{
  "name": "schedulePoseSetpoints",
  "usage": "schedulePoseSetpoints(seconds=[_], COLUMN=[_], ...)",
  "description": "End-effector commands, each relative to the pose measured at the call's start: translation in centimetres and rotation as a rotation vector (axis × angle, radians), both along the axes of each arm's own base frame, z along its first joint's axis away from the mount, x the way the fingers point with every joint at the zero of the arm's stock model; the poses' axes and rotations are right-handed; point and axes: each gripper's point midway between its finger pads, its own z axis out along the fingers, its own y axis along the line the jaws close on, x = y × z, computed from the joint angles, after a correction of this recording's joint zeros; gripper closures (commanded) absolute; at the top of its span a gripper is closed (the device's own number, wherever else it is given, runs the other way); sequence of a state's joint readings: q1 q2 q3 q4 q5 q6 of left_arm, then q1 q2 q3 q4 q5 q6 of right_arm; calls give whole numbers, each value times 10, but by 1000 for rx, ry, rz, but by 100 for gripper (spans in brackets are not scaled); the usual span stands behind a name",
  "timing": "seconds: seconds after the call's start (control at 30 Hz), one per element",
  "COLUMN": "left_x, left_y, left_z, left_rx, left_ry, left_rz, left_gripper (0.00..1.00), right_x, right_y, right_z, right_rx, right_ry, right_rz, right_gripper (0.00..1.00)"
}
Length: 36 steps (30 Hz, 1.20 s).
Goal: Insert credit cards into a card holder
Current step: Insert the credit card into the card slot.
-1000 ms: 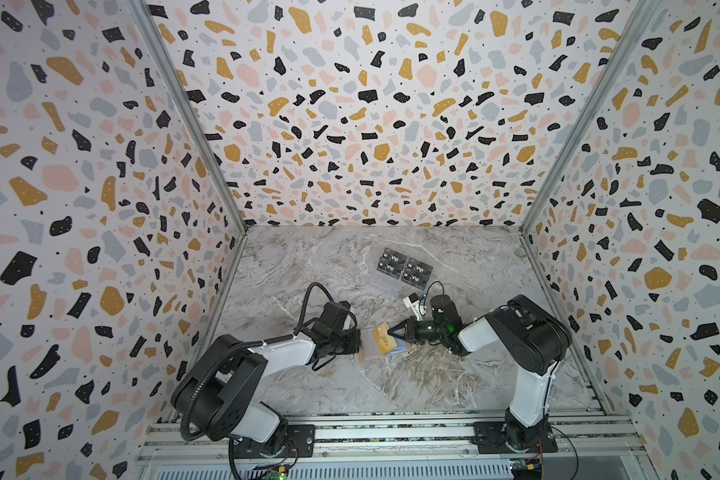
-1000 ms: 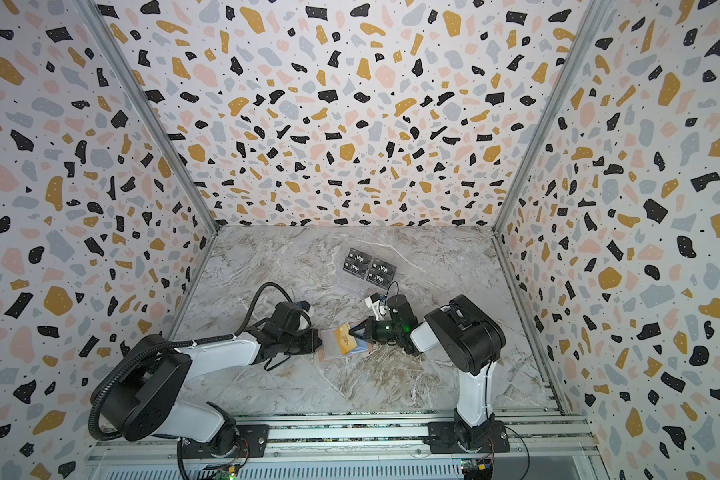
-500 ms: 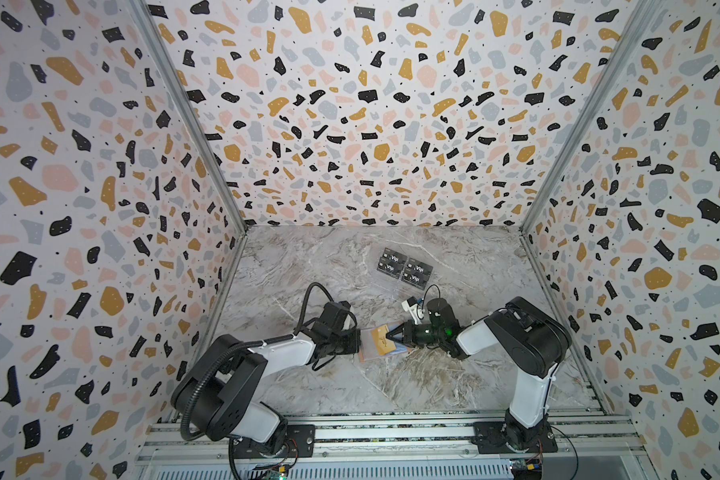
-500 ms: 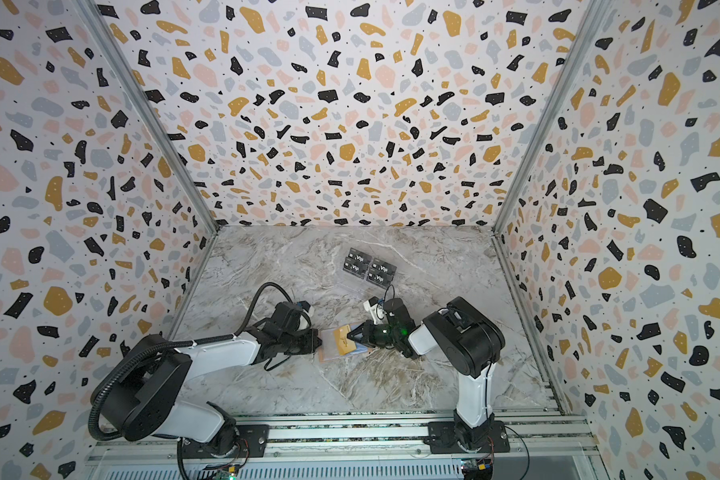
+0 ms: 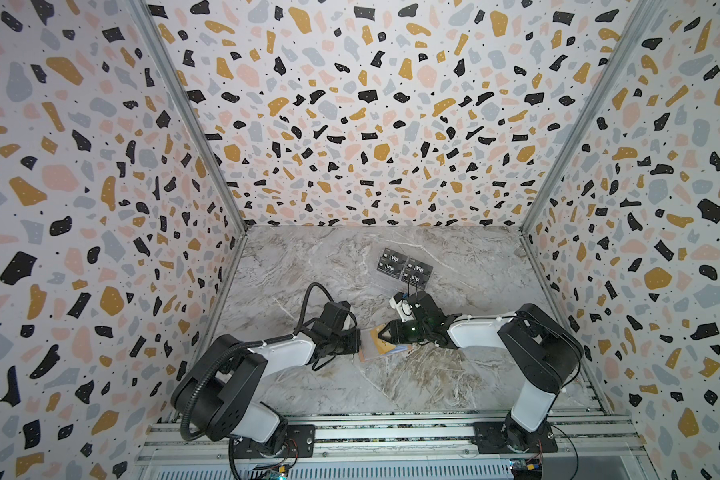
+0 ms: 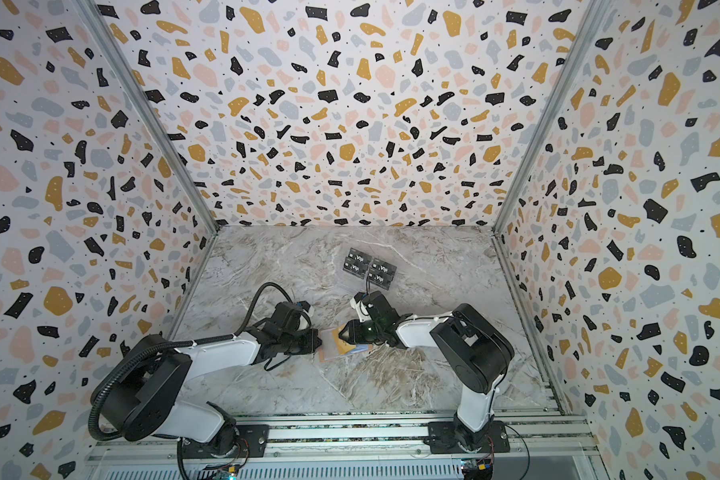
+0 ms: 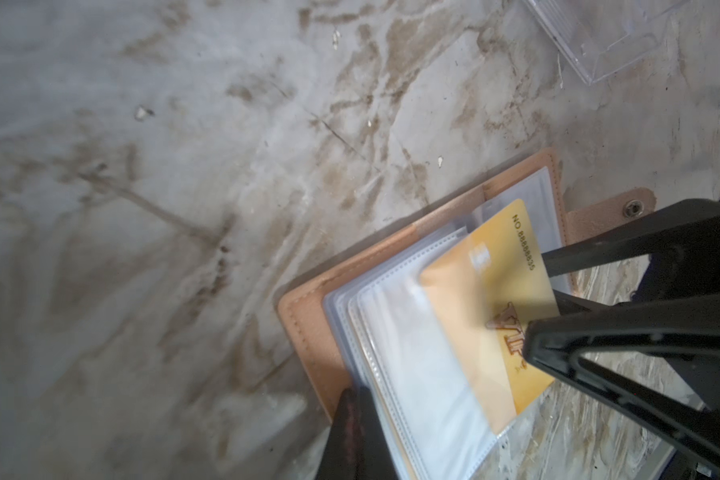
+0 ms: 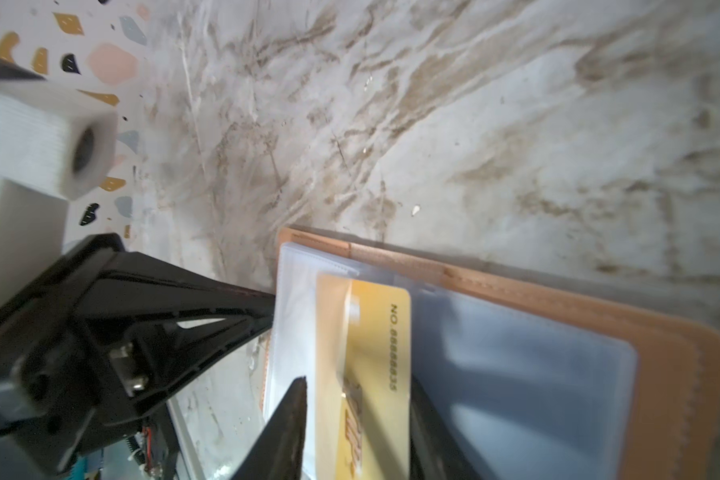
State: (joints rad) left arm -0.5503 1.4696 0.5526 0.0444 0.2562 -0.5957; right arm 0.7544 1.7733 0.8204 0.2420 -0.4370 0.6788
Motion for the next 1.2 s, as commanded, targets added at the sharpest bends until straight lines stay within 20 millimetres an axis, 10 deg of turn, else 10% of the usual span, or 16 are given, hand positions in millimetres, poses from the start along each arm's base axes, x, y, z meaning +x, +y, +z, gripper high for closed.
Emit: schedulePoseSetpoints(seconds=[0.0,0.77,1.17], left_x=[-13,-10,-11], left_y=[9,-2,-2], left_z=[-12,1,4], left_rx=[24,-60,-58], left_ry=[62,20,2], left_rz=[13,-1,-20], left_gripper=[100,100,100], right_x=[-6,-40,-27], right_y=[-7,40,23], right_z=[-3,11,20], right_rx=[-115,-71,-254], right_ry=[-25,44,-39], right_rz=[19,-33,-51], right_gripper=[57,49,43])
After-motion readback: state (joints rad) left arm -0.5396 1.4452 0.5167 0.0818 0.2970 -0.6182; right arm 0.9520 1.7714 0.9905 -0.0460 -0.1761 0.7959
